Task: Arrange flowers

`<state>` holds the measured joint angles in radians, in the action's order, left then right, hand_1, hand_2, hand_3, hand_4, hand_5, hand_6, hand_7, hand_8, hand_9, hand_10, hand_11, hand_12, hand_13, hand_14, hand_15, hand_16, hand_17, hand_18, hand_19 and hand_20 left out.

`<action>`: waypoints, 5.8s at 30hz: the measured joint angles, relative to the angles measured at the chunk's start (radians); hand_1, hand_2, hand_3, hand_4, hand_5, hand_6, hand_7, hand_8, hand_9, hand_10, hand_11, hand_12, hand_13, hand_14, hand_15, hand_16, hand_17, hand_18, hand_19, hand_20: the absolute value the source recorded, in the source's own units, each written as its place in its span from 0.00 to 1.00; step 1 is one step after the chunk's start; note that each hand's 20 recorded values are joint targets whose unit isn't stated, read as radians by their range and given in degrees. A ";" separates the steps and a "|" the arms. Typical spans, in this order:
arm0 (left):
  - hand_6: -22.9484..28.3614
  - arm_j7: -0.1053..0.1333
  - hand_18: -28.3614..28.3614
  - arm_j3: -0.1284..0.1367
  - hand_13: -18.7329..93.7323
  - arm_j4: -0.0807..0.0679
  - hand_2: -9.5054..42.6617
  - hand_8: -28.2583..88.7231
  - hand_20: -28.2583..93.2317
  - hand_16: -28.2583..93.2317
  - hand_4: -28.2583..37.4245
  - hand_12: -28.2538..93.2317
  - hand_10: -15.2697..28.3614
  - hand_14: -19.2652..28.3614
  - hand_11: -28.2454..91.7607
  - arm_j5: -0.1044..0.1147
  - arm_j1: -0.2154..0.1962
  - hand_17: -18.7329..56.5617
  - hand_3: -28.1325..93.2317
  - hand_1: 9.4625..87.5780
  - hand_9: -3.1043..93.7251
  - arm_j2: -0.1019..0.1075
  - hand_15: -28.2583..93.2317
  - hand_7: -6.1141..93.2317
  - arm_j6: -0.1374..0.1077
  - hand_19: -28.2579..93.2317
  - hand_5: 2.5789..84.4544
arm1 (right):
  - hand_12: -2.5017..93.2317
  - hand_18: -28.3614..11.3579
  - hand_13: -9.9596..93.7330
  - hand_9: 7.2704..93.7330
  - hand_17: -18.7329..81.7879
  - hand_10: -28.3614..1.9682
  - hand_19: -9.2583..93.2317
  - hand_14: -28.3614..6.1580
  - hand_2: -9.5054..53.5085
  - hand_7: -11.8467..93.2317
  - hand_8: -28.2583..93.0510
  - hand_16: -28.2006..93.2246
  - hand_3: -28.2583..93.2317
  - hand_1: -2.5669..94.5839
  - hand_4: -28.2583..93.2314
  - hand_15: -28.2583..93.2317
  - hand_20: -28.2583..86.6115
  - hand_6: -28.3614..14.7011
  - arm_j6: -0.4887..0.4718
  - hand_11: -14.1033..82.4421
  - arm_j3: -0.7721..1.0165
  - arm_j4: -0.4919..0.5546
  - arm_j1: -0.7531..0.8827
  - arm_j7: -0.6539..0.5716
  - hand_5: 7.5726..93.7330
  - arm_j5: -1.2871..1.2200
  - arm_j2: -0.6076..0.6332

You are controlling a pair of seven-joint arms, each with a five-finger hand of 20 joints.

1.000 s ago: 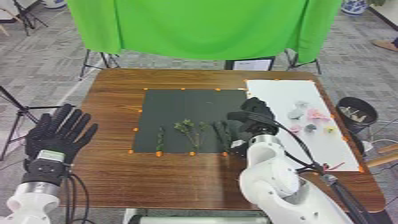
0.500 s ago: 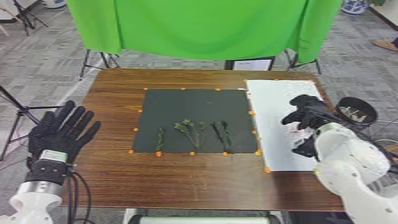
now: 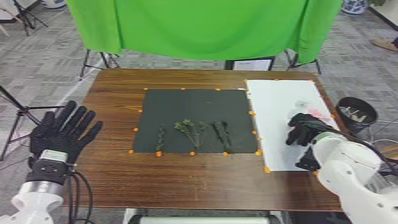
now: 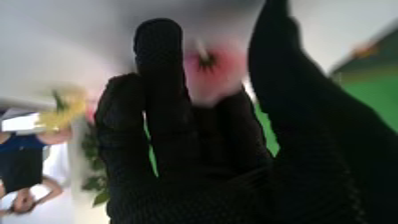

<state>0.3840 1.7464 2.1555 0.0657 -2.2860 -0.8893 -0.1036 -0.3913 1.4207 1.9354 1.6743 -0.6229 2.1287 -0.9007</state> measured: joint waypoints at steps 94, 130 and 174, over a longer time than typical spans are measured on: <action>0.64 0.001 0.76 -0.008 0.34 0.017 0.25 0.17 0.29 0.18 0.04 0.33 0.72 0.74 0.39 -0.013 0.005 0.16 0.80 0.30 0.24 0.068 0.52 0.22 -0.058 0.51 0.35 | 0.19 0.17 0.68 0.51 0.52 0.43 0.88 0.56 0.00 0.34 0.11 0.52 0.89 0.52 0.00 0.65 0.61 0.59 0.144 0.30 -0.881 -0.414 -0.572 0.295 0.51 0.297 -0.532; 0.64 0.009 0.77 0.008 0.35 0.015 0.29 0.17 0.30 0.19 0.01 0.33 0.73 0.76 0.38 -0.003 -0.023 0.15 0.81 0.26 0.29 0.019 0.50 0.20 -0.027 0.49 0.38 | 0.18 0.07 0.62 0.38 0.50 0.26 0.88 0.35 0.00 0.24 0.15 0.40 0.87 0.38 0.00 0.74 0.59 0.48 0.233 0.25 -0.479 0.032 -0.406 0.002 0.41 0.065 -0.182; 0.64 0.039 0.76 0.022 0.38 0.031 0.34 0.16 0.29 0.16 0.00 0.31 0.74 0.74 0.41 0.009 -0.041 0.16 0.81 0.28 0.34 0.014 0.52 0.22 -0.089 0.52 0.43 | 0.29 0.17 0.87 0.88 0.56 0.71 0.89 0.66 0.00 0.28 0.21 0.61 0.77 0.66 0.00 0.51 0.63 0.74 0.151 0.18 -0.016 -0.059 -0.025 -0.091 0.85 0.025 0.047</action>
<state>0.4234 1.7680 2.1867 0.0751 -2.3271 -0.8755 -0.1922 -0.2401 1.4044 1.8762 1.6498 -0.7143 2.1540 -0.8537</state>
